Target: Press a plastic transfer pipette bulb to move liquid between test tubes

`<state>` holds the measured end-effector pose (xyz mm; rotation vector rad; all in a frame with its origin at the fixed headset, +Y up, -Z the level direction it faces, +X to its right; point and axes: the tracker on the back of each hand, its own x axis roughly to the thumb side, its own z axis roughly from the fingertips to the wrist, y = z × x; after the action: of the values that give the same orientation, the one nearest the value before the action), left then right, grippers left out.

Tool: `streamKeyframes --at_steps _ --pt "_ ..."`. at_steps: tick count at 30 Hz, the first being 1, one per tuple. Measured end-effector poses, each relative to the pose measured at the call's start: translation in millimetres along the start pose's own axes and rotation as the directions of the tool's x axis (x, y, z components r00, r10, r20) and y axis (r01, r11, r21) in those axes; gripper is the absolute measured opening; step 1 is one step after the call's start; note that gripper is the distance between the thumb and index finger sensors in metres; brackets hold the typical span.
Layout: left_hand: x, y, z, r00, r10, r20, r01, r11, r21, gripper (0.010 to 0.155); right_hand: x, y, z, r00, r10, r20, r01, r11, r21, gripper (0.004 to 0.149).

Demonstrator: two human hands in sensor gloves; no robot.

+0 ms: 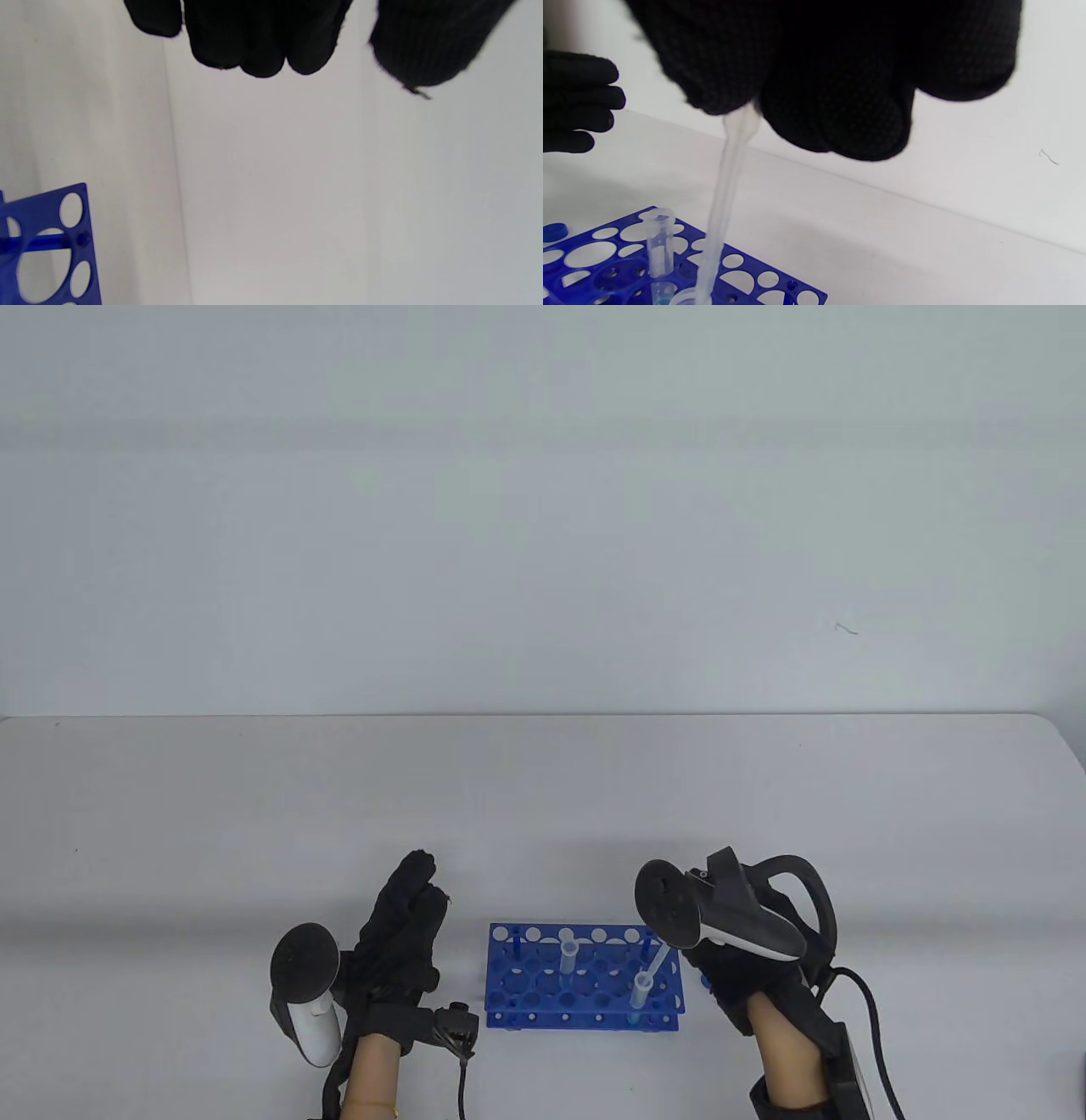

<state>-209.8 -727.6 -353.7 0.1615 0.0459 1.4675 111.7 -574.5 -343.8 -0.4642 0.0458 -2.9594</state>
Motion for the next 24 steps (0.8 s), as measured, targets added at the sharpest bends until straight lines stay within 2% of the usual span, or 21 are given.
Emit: streamKeyframes --at_steps 10,24 --pt "0.1 -0.4 0.0 1.0 0.005 0.001 -0.005 1.0 -0.002 0.076 18.1 20.7 -13.1 0.995 0.09 0.046 -0.091 0.996 0.017 0.043" --pt "0.3 -0.4 0.2 1.0 0.008 0.0 -0.008 1.0 -0.004 0.076 31.2 40.0 -23.8 0.987 0.138 0.085 -0.145 0.987 0.075 0.042"
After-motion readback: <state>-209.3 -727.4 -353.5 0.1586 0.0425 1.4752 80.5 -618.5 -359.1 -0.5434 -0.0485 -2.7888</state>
